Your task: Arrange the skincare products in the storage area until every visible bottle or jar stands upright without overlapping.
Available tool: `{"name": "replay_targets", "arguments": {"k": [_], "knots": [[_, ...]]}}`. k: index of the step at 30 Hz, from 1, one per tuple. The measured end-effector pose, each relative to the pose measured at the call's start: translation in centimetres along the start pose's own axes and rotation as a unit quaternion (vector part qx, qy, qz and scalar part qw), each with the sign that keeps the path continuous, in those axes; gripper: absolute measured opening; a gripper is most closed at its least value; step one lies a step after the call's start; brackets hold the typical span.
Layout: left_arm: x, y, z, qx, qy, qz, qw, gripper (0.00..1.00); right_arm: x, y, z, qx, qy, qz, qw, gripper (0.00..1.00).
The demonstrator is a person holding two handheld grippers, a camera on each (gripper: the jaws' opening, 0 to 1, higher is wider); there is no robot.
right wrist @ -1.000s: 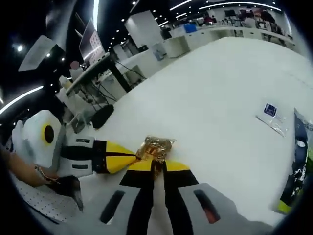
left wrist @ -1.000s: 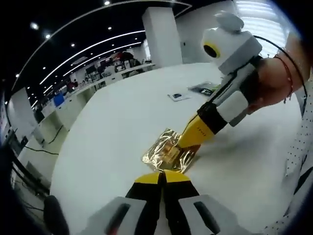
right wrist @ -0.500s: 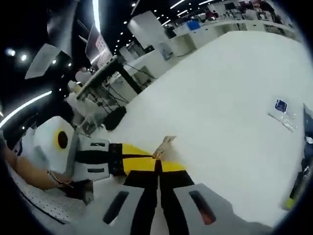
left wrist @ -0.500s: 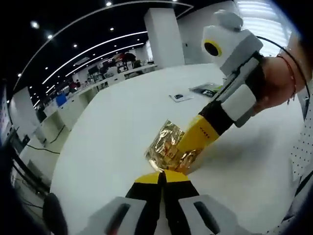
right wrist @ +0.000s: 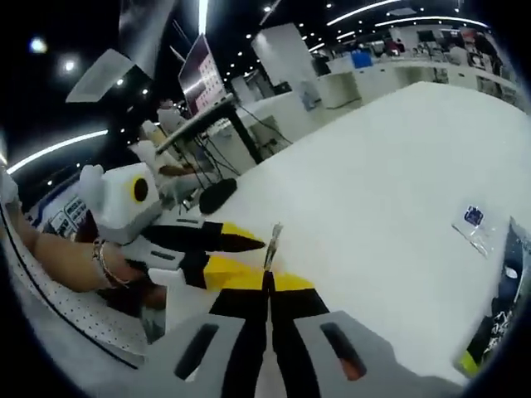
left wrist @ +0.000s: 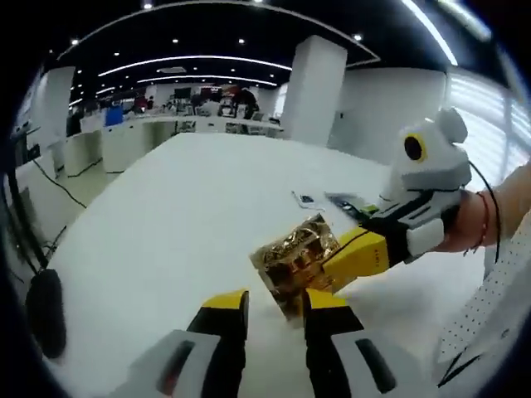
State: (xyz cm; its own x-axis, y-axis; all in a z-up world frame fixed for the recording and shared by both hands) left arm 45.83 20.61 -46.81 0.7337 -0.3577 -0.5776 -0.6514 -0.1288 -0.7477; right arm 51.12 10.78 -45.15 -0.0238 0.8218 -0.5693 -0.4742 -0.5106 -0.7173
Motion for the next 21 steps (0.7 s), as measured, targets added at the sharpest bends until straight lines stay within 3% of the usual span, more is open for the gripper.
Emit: {"name": "replay_targets", "arguments": {"k": [2, 3, 5, 9, 14, 17, 21], "knots": [[-0.1, -0.1, -0.4, -0.014, 0.025, -0.002, 0.9996, 0.29, -0.3, 0.0, 0.0, 0.009, -0.005, -0.007, 0.9999, 0.00], [0.0, 0.1, -0.2, -0.018, 0.027, -0.002, 0.9995, 0.29, -0.7, -0.2, 0.0, 0.025, -0.015, -0.025, 0.9993, 0.00], [0.0, 0.2, -0.3, -0.021, 0.039, -0.003, 0.9990, 0.29, -1.1, -0.2, 0.0, 0.028, -0.020, -0.028, 0.9990, 0.00], [0.1, -0.2, -2.1, -0.071, 0.122, -0.008, 0.9900, 0.28, -1.8, 0.1, 0.1, 0.038, -0.031, -0.036, 0.9981, 0.00], [0.6, -0.6, -2.1, -0.107, 0.132, -0.012, 0.9854, 0.13, -2.5, 0.5, -0.1, 0.057, -0.023, -0.048, 0.9969, 0.00], [0.9, -0.8, -2.6, -0.091, 0.126, -0.005, 0.9878, 0.03, -3.2, 0.8, -0.6, 0.072, -0.015, -0.055, 0.9958, 0.00], [1.6, -1.5, -4.2, -0.074, 0.145, 0.000, 0.9866, 0.01, -4.3, 1.4, -1.9, 0.091, 0.019, -0.060, 0.9939, 0.00]]}}
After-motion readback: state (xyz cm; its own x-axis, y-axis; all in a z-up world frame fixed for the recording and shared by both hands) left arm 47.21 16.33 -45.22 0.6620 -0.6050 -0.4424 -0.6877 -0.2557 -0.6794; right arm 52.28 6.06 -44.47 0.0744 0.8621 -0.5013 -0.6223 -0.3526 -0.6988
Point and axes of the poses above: the point that each gripper's makers call its tool centre point, and the gripper's own axes: x roughly forward along the fingers, z roughly to its left, y roughly out of its underside, the point moved 5 cm from there along -x, roughly backward along the fingers, and after that the axes turned 7 degrees about z, right-handed, at the moved point
